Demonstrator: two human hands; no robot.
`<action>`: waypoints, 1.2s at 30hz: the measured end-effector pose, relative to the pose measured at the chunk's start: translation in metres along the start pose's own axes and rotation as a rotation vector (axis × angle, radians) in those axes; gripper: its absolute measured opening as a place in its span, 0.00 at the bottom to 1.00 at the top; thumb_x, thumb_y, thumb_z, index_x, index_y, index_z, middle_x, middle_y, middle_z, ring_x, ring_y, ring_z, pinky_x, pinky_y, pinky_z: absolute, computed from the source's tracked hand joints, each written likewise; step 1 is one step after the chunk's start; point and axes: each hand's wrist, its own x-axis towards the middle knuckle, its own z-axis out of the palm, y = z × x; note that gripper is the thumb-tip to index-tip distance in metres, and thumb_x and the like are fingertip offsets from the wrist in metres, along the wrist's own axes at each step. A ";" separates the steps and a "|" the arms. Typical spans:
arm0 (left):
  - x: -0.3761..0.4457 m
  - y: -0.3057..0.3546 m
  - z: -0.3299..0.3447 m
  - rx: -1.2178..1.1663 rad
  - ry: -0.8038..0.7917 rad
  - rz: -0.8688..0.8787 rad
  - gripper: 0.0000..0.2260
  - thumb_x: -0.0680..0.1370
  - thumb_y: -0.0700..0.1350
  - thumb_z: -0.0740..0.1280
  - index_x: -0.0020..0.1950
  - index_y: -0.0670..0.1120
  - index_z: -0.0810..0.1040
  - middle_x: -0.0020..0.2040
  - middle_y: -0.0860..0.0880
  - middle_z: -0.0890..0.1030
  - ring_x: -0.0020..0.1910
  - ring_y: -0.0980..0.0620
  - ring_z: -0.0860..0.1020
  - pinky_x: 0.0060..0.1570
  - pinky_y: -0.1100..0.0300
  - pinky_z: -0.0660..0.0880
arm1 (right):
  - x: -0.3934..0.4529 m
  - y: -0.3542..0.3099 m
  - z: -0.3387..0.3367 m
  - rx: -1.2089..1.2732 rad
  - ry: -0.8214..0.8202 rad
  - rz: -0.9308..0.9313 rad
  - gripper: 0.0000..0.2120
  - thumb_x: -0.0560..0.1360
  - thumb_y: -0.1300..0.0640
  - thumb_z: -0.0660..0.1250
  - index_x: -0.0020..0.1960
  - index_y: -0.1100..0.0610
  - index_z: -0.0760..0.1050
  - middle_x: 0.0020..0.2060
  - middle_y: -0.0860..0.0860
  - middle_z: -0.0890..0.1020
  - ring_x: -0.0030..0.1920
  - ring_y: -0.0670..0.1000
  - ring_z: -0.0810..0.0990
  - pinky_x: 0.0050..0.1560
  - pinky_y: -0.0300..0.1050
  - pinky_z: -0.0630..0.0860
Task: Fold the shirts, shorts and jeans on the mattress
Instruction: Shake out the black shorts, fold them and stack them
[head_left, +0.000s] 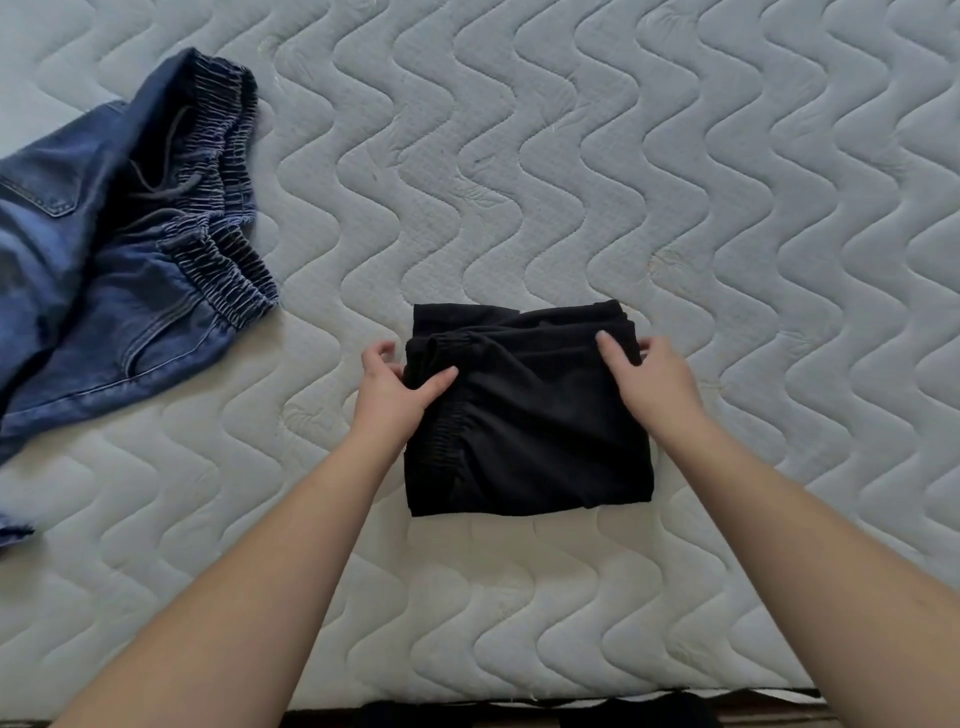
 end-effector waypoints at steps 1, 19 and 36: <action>0.001 0.000 0.000 -0.012 -0.016 -0.049 0.40 0.64 0.62 0.78 0.69 0.49 0.65 0.51 0.56 0.75 0.48 0.60 0.76 0.46 0.64 0.71 | -0.008 0.006 0.004 0.027 -0.049 0.003 0.31 0.70 0.29 0.64 0.59 0.53 0.72 0.50 0.48 0.78 0.56 0.55 0.79 0.49 0.46 0.70; -0.058 -0.017 0.008 -0.617 -0.198 -0.292 0.22 0.70 0.39 0.77 0.63 0.43 0.76 0.57 0.45 0.83 0.47 0.51 0.85 0.40 0.60 0.81 | -0.049 0.052 0.010 0.348 -0.067 -0.224 0.18 0.77 0.51 0.69 0.63 0.38 0.69 0.49 0.26 0.77 0.52 0.28 0.75 0.48 0.20 0.68; -0.229 0.067 0.007 -0.172 -0.218 0.213 0.14 0.71 0.63 0.71 0.55 0.71 0.74 0.52 0.67 0.81 0.50 0.67 0.80 0.52 0.61 0.76 | -0.178 0.100 -0.151 0.381 0.082 -0.306 0.17 0.77 0.48 0.68 0.56 0.27 0.69 0.50 0.26 0.78 0.51 0.29 0.76 0.45 0.19 0.67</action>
